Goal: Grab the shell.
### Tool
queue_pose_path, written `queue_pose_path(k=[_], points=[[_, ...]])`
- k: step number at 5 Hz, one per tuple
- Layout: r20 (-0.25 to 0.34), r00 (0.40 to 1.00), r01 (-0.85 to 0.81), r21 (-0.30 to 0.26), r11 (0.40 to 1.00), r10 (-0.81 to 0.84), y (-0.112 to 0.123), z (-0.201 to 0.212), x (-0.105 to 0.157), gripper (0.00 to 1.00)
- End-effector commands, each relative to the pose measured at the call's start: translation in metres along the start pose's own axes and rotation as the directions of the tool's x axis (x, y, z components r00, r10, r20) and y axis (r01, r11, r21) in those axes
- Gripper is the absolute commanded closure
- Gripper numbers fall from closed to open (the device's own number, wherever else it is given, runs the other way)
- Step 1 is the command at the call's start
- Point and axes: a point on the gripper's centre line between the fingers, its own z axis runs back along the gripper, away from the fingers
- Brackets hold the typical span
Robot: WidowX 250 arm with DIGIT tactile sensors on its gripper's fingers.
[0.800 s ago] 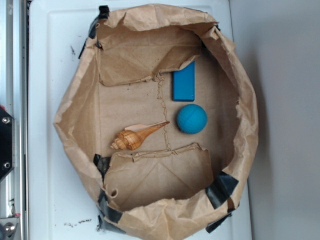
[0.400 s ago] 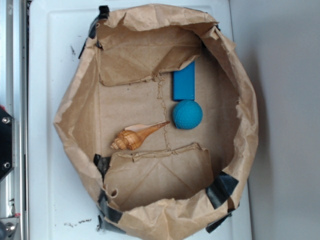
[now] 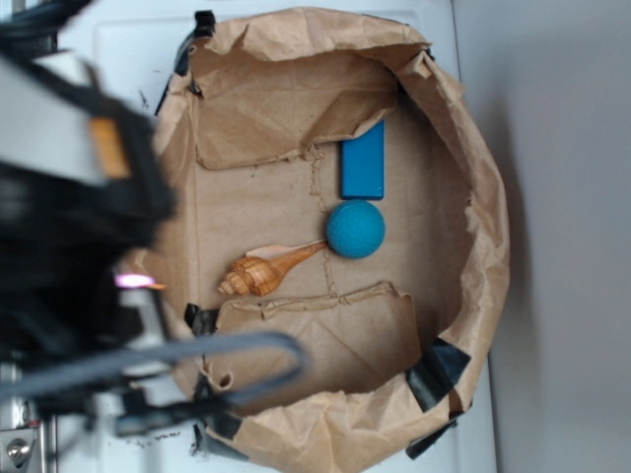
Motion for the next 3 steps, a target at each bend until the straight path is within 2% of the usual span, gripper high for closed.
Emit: queue_pose_path(k=[1, 2, 3], points=[[0.039, 0.999, 0.003, -0.007, 1.000, -0.003, 0.000, 0.010, 0.007, 0.00], [0.034, 0.996, -0.079, -0.032, 0.996, 0.080, 0.024, -0.049, 0.036, 0.00], [0.046, 0.983, -0.181, 0.062, 0.982, 0.178, 0.048, -0.100, 0.040, 0.00]])
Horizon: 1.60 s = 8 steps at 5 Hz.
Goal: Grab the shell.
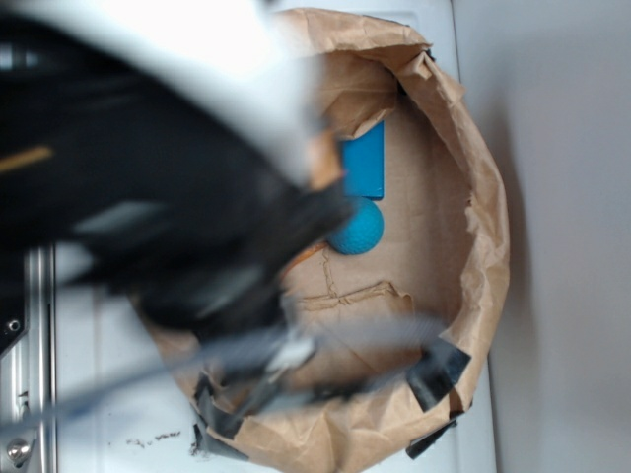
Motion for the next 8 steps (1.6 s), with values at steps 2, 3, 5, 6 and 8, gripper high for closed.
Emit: queue_pose_path(k=[2, 3, 5, 6, 8], points=[[0.019, 1.000, 0.001, -0.016, 1.000, -0.001, 0.021, -0.089, -0.013, 0.00], [0.036, 0.998, 0.050, -0.077, 0.996, -0.047, 0.004, -0.109, -0.021, 0.00], [-0.004, 1.000, 0.018, -0.166, 0.986, -0.019, -0.017, -0.119, -0.031, 0.00], [-0.021, 1.000, 0.008, -0.191, 0.981, -0.012, -0.021, -0.115, -0.038, 0.00], [-0.066, 0.997, 0.043, -0.117, 0.992, -0.051, -0.039, -0.152, -0.063, 0.00]])
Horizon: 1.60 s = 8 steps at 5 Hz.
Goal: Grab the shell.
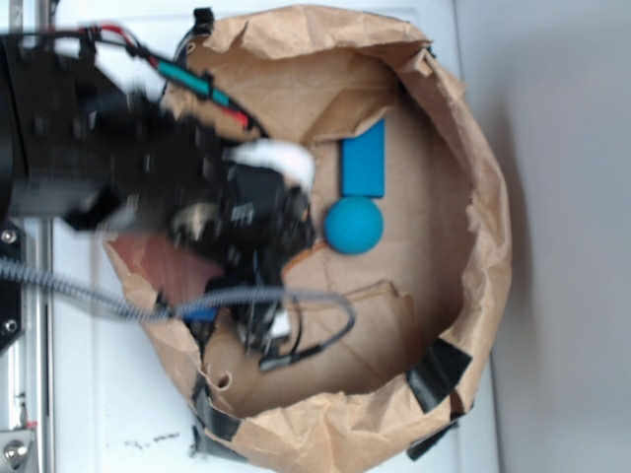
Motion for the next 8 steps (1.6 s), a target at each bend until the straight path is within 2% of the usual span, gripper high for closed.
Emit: queue_pose_path(k=[1, 3, 4, 5, 6, 7, 8], points=[[-0.001, 1.000, 0.006, 0.042, 0.999, -0.006, -0.008, -0.021, -0.006, 1.00], [0.039, 0.999, 0.006, 0.044, 0.999, -0.008, -0.002, -0.015, 0.003, 1.00], [0.087, 0.996, 0.007, 0.018, 1.000, -0.009, 0.008, 0.018, 0.028, 1.00], [0.159, 0.987, 0.022, -0.074, 0.997, -0.010, 0.007, 0.068, 0.033, 1.00], [0.193, 0.981, 0.028, -0.109, 0.994, -0.006, -0.001, 0.106, 0.028, 1.00], [0.195, 0.980, 0.061, -0.124, 0.990, -0.036, -0.010, 0.138, 0.014, 1.00], [0.164, 0.984, 0.090, -0.124, 0.988, -0.069, -0.011, 0.150, 0.006, 1.00]])
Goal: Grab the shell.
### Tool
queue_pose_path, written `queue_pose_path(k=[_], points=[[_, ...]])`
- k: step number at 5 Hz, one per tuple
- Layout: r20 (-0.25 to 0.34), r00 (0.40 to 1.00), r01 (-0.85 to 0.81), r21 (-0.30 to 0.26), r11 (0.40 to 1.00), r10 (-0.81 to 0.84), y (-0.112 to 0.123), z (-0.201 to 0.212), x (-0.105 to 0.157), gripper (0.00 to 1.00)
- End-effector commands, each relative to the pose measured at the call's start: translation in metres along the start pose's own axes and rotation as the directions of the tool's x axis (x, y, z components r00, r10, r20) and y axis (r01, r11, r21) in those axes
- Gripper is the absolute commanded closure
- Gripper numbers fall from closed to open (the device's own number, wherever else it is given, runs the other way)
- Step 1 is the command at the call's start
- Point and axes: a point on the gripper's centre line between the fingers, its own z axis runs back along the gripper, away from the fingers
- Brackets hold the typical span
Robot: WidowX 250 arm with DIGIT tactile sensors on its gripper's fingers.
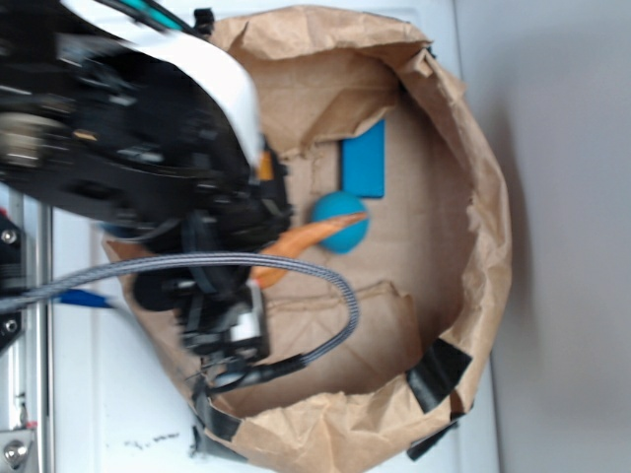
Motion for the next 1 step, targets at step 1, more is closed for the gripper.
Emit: queue_pose_path(k=[1], points=[[-0.011, 0.991, 0.136, 0.143, 0.980, -0.136, -0.0092, 0.0281, -0.0013, 0.65]])
